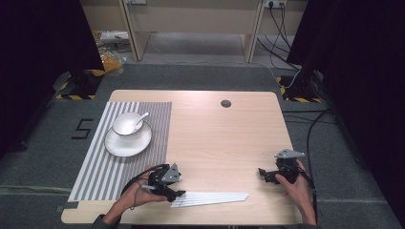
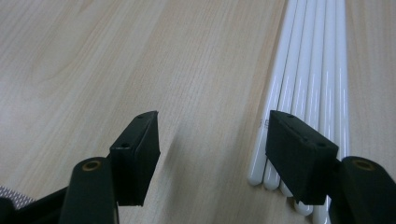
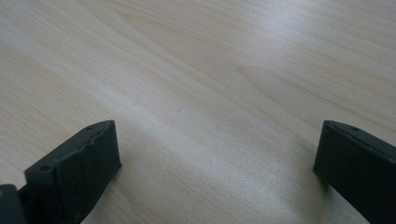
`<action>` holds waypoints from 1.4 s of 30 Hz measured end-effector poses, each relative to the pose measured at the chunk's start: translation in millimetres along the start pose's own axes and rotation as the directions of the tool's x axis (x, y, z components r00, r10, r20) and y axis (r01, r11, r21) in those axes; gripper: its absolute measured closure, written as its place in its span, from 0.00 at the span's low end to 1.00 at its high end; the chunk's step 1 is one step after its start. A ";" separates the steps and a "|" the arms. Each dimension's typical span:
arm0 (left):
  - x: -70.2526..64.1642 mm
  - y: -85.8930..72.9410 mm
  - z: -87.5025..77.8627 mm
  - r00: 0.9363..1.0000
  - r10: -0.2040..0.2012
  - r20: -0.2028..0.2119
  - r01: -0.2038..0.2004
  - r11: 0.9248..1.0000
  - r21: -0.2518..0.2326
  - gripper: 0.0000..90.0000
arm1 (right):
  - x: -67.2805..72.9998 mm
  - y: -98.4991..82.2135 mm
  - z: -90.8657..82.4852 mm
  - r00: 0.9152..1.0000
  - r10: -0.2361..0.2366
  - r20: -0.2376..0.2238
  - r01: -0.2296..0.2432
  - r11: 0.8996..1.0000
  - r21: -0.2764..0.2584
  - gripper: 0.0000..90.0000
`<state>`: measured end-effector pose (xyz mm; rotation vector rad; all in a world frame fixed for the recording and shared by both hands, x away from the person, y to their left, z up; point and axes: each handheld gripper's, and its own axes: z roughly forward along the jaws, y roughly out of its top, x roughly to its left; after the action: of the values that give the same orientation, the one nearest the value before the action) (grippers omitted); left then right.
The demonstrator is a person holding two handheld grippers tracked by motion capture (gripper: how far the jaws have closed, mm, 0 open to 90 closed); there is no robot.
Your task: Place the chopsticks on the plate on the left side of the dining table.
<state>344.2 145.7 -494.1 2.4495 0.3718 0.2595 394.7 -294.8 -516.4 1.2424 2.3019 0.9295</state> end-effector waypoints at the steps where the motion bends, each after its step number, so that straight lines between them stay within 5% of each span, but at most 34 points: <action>1: 0.6 0.4 0.1 1.000 0.003 0.004 -0.003 1.000 0.001 0.40 | 0.0 0.0 0.0 1.000 0.000 0.000 0.000 1.000 0.000 0.00; 8: 2.6 5.1 4.5 0.999 0.028 0.015 -0.028 0.999 0.032 0.46 | -0.1 0.0 0.0 1.000 0.000 0.000 0.000 1.000 0.000 0.00; 13: -1.9 12.1 8.8 0.994 0.093 0.057 -0.095 0.995 0.041 0.66 | -0.1 0.1 -0.1 1.000 0.000 0.000 0.000 1.000 0.002 0.00; 14: -2.6 13.6 10.1 0.992 0.104 0.072 -0.107 0.993 0.045 0.76 | -0.1 0.1 -0.1 1.000 0.000 0.000 0.000 1.000 0.002 0.00; 19: -0.7 18.7 12.8 0.985 0.125 0.121 -0.135 0.988 0.072 0.90 | -0.2 0.0 0.0 1.000 -0.001 0.000 0.001 1.000 0.000 0.00; 26: 6.7 17.5 6.4 0.982 0.124 0.144 -0.141 0.984 0.113 0.93 | -0.1 0.0 0.0 1.000 -0.001 0.000 0.001 1.000 0.000 0.00; 36: 23.0 -1.8 -15.6 0.980 0.140 0.141 -0.167 0.965 0.203 0.93 | -0.1 0.0 0.0 1.000 0.000 0.000 0.000 1.000 0.000 0.00; 42: 29.0 -11.7 -27.3 0.985 0.108 0.132 -0.133 0.971 0.199 0.97 | -0.1 0.0 0.0 1.000 0.000 0.000 0.000 1.000 0.000 0.00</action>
<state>361.6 179.5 -477.5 2.6824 0.2058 0.1280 394.8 -294.8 -516.3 1.2424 2.3024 0.9293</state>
